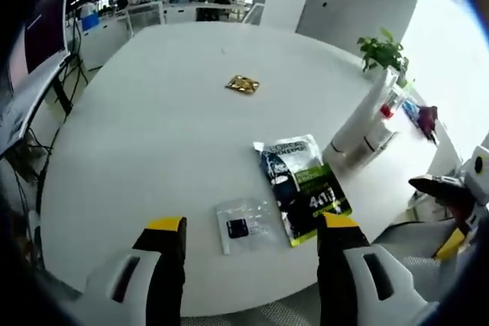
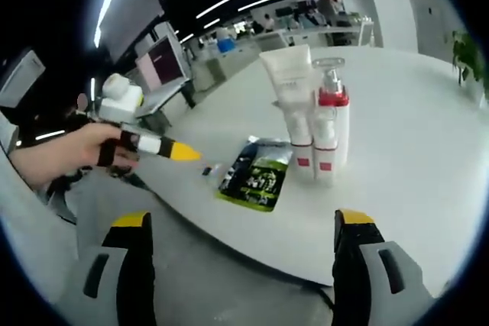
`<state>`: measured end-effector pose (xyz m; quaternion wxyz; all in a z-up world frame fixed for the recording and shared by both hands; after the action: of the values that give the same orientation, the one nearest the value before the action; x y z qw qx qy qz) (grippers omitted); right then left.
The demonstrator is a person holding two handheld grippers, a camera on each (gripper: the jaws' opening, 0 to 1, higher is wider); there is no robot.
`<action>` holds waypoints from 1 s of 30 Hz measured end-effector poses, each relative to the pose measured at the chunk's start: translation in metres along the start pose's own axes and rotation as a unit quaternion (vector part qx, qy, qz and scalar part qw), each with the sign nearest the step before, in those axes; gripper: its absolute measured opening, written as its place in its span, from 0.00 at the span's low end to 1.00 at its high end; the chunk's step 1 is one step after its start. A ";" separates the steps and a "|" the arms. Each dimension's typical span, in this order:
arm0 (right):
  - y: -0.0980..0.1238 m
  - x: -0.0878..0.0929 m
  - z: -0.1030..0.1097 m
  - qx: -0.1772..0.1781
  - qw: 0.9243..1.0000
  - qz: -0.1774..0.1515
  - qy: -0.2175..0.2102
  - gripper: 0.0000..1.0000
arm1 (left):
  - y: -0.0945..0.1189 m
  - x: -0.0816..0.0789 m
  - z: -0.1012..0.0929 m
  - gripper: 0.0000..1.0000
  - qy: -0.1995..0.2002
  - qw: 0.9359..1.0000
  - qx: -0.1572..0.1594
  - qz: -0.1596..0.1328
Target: Arrange the skincare products in the storage area until every visible bottle or jar stands upright without overlapping.
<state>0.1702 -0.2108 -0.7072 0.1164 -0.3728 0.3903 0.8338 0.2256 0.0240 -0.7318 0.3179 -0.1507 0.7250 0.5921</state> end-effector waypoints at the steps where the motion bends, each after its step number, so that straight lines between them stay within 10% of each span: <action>1: 0.000 -0.001 0.000 0.001 1.000 -0.002 0.000 0.98 | 0.005 -0.003 -0.001 0.70 -0.006 1.000 0.003 -0.002; 30: 0.003 -0.003 -0.003 0.014 1.000 -0.008 0.002 0.97 | 0.053 0.004 0.011 0.92 -0.054 0.993 0.017 -0.100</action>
<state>0.1722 -0.2153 -0.7047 0.1274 -0.3761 0.3989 0.8266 0.1935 0.0484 -0.6949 0.4168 -0.1841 0.6983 0.5521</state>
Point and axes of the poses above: the point that each gripper's makers call its tool centre point, and the gripper's own axes: y roughly backward along the fingers, z roughly to its left, x roughly out of its underside, the point moved 4 cm from there along y, roughly backward along the fingers, and after that the axes turned 8 degrees about -y, right-handed, at the moved point
